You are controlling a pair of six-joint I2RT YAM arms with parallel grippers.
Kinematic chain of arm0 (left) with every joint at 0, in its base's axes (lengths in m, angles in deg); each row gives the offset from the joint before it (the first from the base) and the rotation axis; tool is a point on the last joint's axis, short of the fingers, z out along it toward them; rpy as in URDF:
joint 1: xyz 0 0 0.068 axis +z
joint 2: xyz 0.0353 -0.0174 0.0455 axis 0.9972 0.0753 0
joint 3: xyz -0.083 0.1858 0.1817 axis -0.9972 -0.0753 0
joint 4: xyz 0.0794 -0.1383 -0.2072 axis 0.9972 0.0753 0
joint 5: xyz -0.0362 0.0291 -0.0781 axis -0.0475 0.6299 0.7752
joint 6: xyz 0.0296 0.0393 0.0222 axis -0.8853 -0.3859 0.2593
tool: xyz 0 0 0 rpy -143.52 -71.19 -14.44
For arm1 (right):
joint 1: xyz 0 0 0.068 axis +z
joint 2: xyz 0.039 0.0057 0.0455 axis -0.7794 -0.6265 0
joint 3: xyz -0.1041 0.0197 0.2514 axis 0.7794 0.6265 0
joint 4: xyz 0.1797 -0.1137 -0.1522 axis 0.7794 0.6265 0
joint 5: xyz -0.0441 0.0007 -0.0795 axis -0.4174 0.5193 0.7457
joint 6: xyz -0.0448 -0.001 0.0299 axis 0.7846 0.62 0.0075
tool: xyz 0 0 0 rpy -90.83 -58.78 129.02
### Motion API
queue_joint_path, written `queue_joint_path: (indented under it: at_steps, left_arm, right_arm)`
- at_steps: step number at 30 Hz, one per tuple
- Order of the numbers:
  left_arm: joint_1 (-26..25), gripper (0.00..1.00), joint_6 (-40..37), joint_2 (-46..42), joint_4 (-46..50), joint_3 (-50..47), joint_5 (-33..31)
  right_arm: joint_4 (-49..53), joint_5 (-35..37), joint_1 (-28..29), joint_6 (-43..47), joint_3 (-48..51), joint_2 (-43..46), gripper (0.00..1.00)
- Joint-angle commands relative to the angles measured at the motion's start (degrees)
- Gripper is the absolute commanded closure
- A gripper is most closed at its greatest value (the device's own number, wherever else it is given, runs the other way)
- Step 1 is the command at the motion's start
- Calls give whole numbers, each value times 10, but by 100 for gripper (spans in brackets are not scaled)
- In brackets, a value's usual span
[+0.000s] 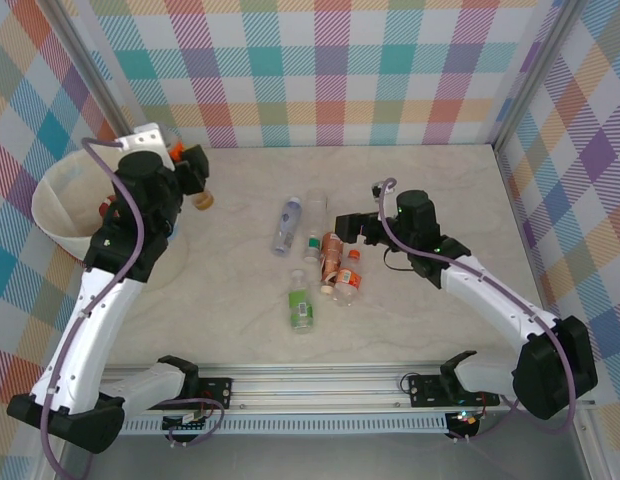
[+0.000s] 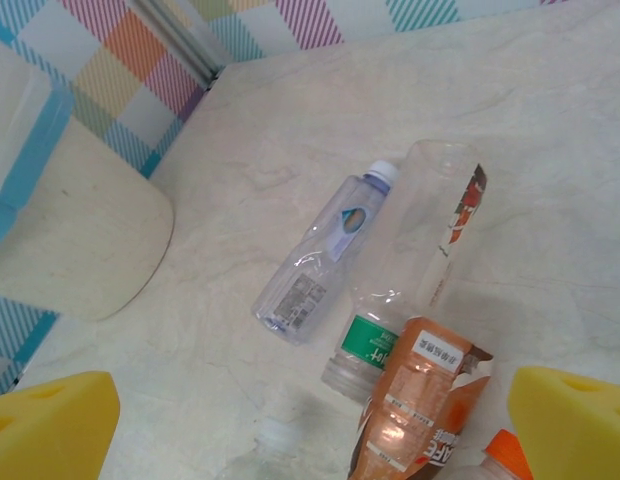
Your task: Put the plastic bottles in the bin
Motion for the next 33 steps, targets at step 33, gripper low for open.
queue_joint_path:
  at_steps: [33]
  left_arm:
    - [440, 15, 186, 156, 64, 84, 340]
  right_arm:
    - [45, 92, -3, -10, 35, 4, 0]
